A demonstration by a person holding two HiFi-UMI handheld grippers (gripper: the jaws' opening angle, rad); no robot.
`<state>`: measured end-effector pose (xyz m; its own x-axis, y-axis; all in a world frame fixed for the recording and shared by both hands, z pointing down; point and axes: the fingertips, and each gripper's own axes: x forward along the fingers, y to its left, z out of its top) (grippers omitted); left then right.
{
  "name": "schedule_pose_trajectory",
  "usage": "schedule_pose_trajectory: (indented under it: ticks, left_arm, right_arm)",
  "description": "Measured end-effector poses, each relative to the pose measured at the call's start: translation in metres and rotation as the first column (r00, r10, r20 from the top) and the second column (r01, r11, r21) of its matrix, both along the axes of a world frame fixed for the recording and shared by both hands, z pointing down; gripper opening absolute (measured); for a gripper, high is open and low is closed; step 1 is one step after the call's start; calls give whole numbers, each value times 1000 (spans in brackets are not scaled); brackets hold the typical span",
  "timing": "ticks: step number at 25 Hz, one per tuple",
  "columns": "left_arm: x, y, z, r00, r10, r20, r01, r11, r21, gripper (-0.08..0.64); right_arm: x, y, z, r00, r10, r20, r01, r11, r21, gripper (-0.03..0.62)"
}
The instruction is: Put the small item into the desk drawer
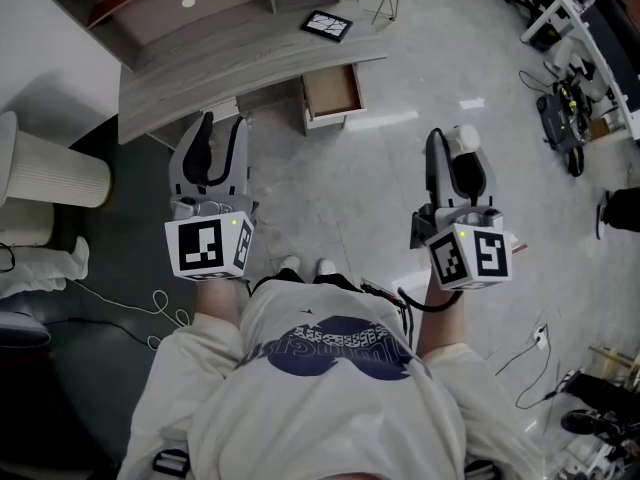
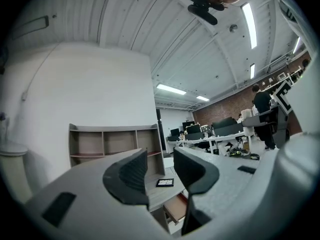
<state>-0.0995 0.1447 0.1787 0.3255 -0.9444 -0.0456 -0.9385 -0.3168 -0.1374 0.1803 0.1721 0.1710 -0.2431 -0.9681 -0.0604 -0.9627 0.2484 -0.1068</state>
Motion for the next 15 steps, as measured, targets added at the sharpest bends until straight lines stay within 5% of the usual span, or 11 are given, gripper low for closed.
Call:
schedule_pose_trajectory:
  ticks: [15]
  left_arm:
    - [15, -56, 39, 1000, 7, 12, -6, 996, -86, 146]
  right_arm:
    - [-6, -60, 37, 999, -48, 1, 48, 996, -71, 135]
